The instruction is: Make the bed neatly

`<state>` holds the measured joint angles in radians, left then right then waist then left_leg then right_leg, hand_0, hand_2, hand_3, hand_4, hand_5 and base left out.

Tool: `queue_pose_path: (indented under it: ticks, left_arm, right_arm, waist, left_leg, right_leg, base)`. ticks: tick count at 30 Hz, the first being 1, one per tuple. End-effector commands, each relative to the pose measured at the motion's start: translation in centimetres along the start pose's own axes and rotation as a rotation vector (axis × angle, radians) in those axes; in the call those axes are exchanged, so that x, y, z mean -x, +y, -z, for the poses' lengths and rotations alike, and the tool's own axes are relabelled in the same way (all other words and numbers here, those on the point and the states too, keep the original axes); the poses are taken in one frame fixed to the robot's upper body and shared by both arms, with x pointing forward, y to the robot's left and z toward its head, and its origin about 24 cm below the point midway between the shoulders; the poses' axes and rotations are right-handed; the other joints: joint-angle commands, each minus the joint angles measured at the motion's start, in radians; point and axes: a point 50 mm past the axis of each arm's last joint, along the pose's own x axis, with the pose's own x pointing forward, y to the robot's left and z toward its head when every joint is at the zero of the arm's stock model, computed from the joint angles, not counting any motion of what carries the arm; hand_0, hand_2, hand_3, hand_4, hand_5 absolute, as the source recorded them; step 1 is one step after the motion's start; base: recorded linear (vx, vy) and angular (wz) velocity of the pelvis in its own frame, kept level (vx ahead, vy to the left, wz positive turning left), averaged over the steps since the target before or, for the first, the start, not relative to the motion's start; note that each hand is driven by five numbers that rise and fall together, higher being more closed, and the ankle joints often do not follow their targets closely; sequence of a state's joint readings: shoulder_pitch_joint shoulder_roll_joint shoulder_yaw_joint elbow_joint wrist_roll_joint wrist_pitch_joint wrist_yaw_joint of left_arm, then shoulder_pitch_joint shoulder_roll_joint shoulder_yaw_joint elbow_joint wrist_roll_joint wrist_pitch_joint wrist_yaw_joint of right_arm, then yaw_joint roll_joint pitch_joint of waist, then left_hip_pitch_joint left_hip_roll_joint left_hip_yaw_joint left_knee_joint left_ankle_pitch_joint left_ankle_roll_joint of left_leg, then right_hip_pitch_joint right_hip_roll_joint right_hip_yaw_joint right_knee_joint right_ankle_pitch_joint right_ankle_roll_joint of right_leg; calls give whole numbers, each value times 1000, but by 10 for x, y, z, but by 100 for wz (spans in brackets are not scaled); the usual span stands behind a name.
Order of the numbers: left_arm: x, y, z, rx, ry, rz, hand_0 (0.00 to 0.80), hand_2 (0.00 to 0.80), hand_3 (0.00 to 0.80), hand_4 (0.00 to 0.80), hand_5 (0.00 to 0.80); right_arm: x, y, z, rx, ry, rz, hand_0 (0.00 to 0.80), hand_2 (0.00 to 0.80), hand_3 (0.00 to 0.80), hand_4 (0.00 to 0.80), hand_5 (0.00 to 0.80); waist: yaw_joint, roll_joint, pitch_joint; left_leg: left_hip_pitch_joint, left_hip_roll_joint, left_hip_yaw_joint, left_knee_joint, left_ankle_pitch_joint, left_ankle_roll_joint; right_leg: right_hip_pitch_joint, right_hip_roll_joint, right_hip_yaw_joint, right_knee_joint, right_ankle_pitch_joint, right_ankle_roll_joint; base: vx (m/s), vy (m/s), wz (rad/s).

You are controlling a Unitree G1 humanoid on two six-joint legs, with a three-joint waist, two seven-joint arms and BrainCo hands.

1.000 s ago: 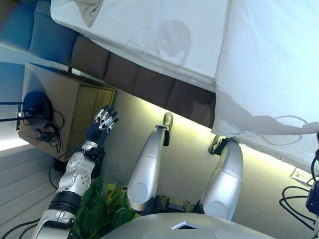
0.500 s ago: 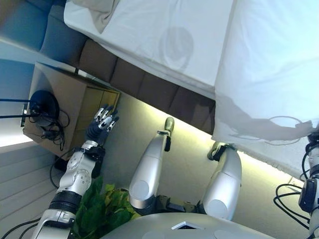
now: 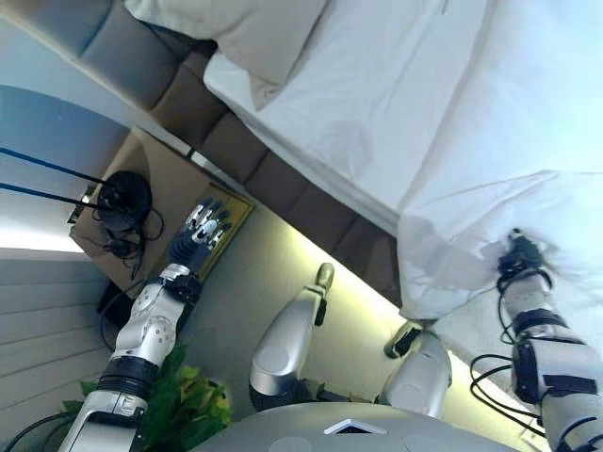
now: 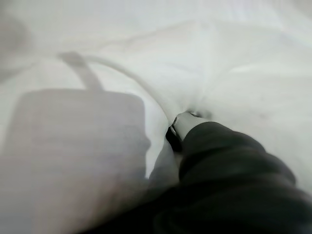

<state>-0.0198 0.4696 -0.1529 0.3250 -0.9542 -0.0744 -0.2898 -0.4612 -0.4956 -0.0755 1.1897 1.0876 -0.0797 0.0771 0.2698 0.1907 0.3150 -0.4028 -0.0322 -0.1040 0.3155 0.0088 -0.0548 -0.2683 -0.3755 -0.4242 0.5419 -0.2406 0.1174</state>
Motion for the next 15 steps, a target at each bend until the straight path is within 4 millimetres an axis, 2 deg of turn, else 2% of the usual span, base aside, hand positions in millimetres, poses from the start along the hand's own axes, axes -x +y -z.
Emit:
queue_pose_path:
  ticks: [1,6,15]
  left_arm:
    - [-3,-2,-4,-36,-24,45,0,0,0,0,0]
    - [-3,-6,7,-22,3,58,0,0,0,0,0]
    - [2,-5,15,-13,42,77,0,0,0,0,0]
  right_arm:
    - [-2,55,22,109,19,-156,800,800,800,800,800]
    - [0,76,41,202,65,-160,800,800,800,800,800]
    - [11,141,74,436,142,-280,800,800,800,800,800]
  waist:
    - [78,-44,-32]
    - [120,-40,-60]
    - [215,-48,-75]
  left_leg:
    - [1,7,6,21,-41,-14]
    - [31,-6,-20,3,-36,-19]
    - [46,-41,-73,9,-31,-27]
  right_leg:
    - [133,-55,36,-200,171,56]
    - [214,-57,-5,-243,172,59]
    - [299,-64,-68,-271,181,63]
  base:
    - [135,79,23]
    - [124,85,27]
    - [99,65,32]
